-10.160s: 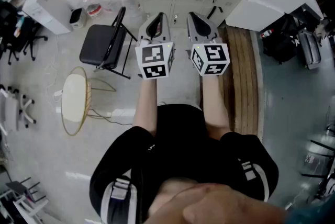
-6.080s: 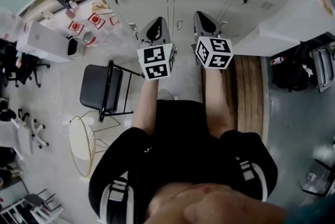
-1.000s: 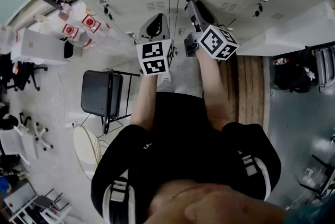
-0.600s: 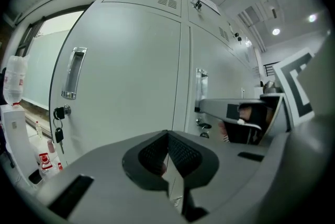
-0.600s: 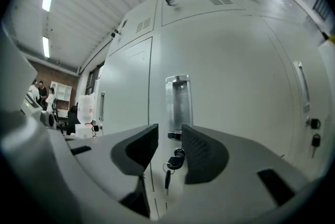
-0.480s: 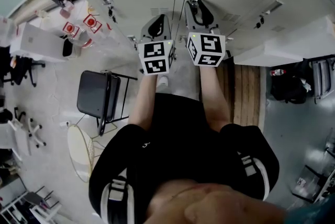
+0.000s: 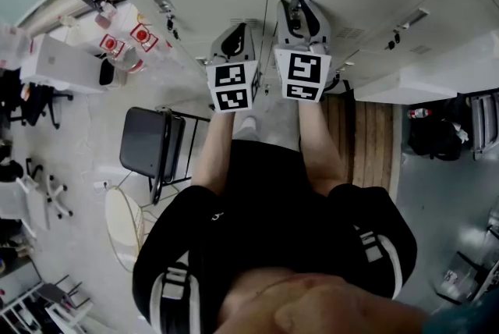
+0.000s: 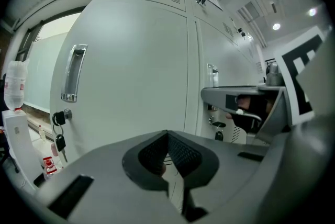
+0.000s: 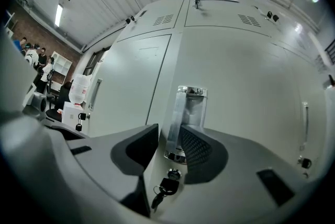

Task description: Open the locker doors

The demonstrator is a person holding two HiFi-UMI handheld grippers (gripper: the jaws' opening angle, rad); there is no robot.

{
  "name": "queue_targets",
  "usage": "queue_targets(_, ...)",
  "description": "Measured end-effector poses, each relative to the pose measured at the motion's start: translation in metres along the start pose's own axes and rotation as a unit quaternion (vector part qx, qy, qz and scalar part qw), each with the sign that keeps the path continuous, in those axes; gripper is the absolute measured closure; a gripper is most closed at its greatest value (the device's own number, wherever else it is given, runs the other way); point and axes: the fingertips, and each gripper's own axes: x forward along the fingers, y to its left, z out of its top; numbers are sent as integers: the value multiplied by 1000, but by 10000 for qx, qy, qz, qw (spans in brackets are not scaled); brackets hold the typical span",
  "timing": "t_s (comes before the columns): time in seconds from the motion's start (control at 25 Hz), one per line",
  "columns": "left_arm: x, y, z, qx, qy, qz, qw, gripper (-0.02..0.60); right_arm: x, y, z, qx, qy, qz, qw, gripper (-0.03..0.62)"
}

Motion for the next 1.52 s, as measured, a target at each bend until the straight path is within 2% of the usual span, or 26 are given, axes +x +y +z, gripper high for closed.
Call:
queue_targets(0.52, -18, 4, -11, -71, 19, 14, 10000, 577, -19, 4, 0, 34, 142, -105, 9998, 462)
queue_targets(0.96, -46, -25, -21, -120, 31, -136, 9998, 577, -59, 6, 2, 52, 154, -17, 9999, 461)
queue_targets(1.52, -74, -55, -34, 26, 164, -225, 9996, 577, -102, 0, 4, 203, 68, -52, 9998, 464)
